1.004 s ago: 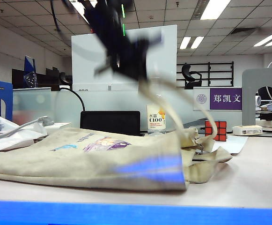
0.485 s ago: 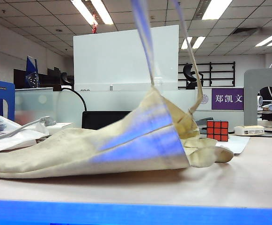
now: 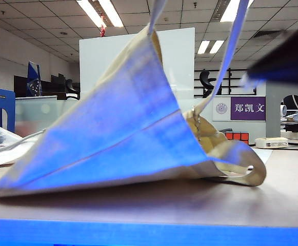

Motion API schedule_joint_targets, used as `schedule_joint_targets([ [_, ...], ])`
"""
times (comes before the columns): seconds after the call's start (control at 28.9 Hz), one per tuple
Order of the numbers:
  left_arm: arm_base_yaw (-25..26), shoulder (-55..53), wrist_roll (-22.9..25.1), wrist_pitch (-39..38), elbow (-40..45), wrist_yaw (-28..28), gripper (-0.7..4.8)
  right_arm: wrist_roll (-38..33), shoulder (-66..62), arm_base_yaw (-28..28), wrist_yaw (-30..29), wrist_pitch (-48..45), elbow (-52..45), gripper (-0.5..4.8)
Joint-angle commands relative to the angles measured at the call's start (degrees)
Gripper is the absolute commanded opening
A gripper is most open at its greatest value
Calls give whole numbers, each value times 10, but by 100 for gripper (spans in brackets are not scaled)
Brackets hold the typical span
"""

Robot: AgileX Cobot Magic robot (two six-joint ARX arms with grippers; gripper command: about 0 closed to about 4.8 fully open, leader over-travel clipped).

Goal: Take the glasses case out of the canvas bag and put it on the table.

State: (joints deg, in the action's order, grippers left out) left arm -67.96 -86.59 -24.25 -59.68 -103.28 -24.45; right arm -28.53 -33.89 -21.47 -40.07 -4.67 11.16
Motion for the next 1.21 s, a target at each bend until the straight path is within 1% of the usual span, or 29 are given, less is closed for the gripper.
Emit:
schedule_joint_targets([
  [0.03, 11, 6, 23, 27, -2, 57, -5, 64, -127, -40, 21, -121, 7, -5],
  [0.07, 21, 8, 24, 33, -2, 52, -5, 65, -184, -49, 21, -167, 14, -5],
  [0.1, 36, 10, 18, 40, -2, 36, -5, 65, -264, -56, -5, -197, 43, -5],
  [0.14, 42, 13, 13, 43, -2, 27, -5, 66, -323, -63, -23, -197, 76, -5],
  [0.21, 47, 23, 14, 58, -2, 28, -5, 84, -388, -74, -32, -196, 118, -5],
  [0.28, 50, 46, 13, 90, -2, 33, -5, 101, -448, -80, -47, -196, 164, -5],
  [0.31, 53, 60, 14, 108, -2, 50, -5, 109, -470, -80, -64, -195, 186, -5],
  [0.35, 54, 72, 20, 117, -2, 88, -5, 108, -480, -80, -77, -194, 200, -5],
  [0.38, 62, 89, 33, 117, -2, 132, -5, 108, -481, -78, -90, -193, 207, -5],
  [0.42, 80, 99, 35, 113, -2, 149, -5, 108, -475, -78, -96, -191, 210, -5],
  [0.45, 108, 109, 32, 104, -2, 144, -5, 108, -468, -79, -96, -191, 210, -5],
  [0.48, 137, 115, 30, 95, -2, 122, -5, 108, -464, -80, -96, -181, 210, -3],
  [0.52, 160, 117, 31, 86, -2, 108, -5, 108, -464, -85, -94, -172, 210, 16],
  [0.55, 173, 118, 35, 77, -2, 105, -5, 108, -464, -90, -94, -158, 210, 31],
  [0.62, 193, 118, 55, 61, -2, 109, -5, 112, -465, -119, -81, -132, 208, 37],
  [0.69, 195, 115, 56, 57, -2, 98, -5, 145, -465, -141, -44, -137, 209, 46],
  [0.73, 190, 116, 56, 49, -2, 73, -5, 171, -466, -153, -7, -155, 210, 48],
  [0.8, 183, 116, 56, 27, -2, 54, -5, 171, -476, -156, 43, -178, 215, 79],
  [0.83, 181, 116, 59, 7, -2, 52, -5, 178, -488, -148, 62, -176, 223, 155],
  [0.9, 181, 113, 69, -21, 0, 53, -5, 188, -523, -141, 82, -175, 242, 260],
  [0.97, 181, 111, 70, -38, 0, 53, -5, 218, -561, -141, 83, -175, 267, 316],
  [1.0, 181, 111, 72, -39, 0, 54, -5, 226, -592, -143, 80, -174, 291, 318],
  [1.04, 181, 111, 79, -39, 0, 61, -5, 226, -615, -145, 78, -174, 312, 345],
  [1.11, 181, 111, 82, -38, 0, 79, -5, 226, -642, -151, 80, -175, 339, 348],
  [1.14, 181, 111, 89, -36, 0, 79, -5, 226, -656, -155, 81, -175, 353, 349],
  [1.18, 181, 111, 92, -36, 0, 78, -5, 226, -668, -157, 83, -174, 363, 364],
  [1.21, 181, 111, 93, -37, 0, 79, -5, 226, -684, -159, 85, -173, 377, 396],
])
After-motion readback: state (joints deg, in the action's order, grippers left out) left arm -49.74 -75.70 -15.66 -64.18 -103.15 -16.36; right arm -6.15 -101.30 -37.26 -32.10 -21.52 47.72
